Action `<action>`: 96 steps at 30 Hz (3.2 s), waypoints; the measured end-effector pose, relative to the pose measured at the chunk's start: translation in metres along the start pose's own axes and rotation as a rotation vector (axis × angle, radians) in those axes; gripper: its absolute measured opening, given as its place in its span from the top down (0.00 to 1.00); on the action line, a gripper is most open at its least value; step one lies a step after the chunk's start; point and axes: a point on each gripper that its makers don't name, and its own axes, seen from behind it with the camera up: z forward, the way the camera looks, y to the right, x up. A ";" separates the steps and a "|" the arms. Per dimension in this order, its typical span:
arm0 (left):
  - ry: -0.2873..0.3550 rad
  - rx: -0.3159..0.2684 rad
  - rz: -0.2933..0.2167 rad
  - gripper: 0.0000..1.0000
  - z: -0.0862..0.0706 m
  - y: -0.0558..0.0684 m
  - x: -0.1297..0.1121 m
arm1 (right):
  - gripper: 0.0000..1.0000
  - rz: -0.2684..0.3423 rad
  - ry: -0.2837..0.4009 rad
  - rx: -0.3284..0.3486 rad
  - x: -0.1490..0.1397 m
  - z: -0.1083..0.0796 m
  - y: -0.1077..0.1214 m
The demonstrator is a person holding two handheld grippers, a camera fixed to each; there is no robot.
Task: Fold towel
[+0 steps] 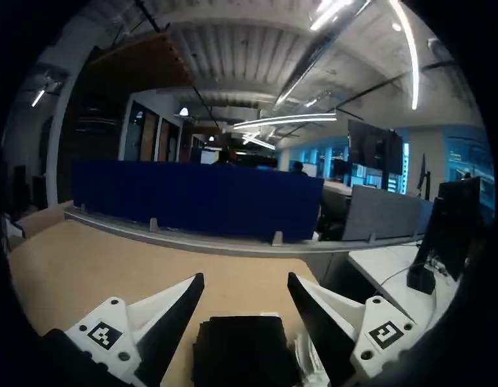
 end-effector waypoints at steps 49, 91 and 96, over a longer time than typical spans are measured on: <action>0.386 0.082 0.105 0.07 0.005 -0.097 0.118 | 0.00 0.072 0.074 0.060 0.069 -0.006 -0.166; 0.429 0.117 0.157 0.07 0.023 -0.108 0.088 | 0.00 -0.006 0.025 0.042 0.090 -0.012 -0.206; 0.430 0.133 0.136 0.07 0.028 -0.120 0.068 | 0.00 -0.021 0.026 0.040 0.090 -0.017 -0.209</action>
